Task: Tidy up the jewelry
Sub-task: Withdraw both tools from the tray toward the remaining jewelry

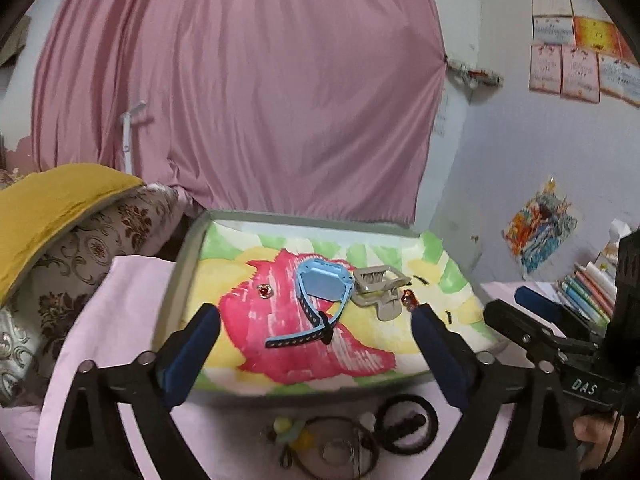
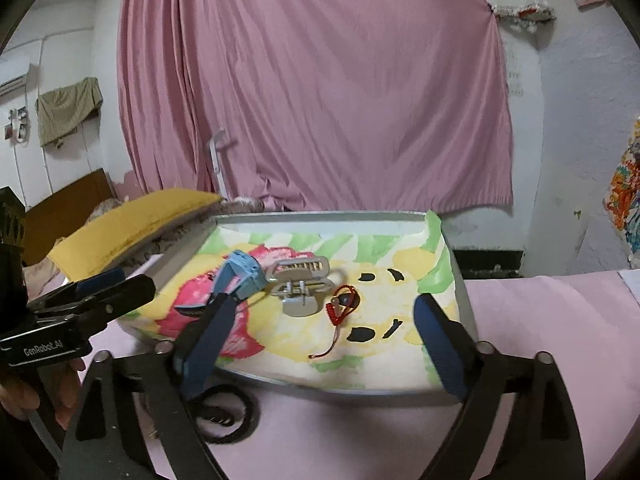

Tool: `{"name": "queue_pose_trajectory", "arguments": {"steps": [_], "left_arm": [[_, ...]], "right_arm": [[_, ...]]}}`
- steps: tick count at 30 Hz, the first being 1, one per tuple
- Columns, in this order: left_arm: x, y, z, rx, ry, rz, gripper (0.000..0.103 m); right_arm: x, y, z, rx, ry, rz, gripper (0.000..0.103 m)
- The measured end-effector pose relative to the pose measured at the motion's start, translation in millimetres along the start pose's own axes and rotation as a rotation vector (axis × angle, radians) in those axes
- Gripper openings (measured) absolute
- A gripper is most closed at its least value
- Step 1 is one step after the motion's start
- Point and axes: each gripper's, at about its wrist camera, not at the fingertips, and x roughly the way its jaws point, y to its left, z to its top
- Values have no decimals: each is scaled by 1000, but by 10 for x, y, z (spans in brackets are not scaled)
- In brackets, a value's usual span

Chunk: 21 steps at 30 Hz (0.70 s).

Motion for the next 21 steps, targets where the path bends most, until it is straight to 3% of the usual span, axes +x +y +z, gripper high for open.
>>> {"name": "queue_pose_trajectory", "arguments": {"steps": [5,10,21], "left_arm": [[-319,20,-87,-12,-75,11,103],[-565,26,-221,-13,-103,25,103],[-872,82,-500,16,-69,41,103]], "right_arm": [[-349,83,-82,-18,-97,-3,100],[-669,124,-159,-11,-156,10,101],[-929,218,-404,-33,-135,36,101]]}}
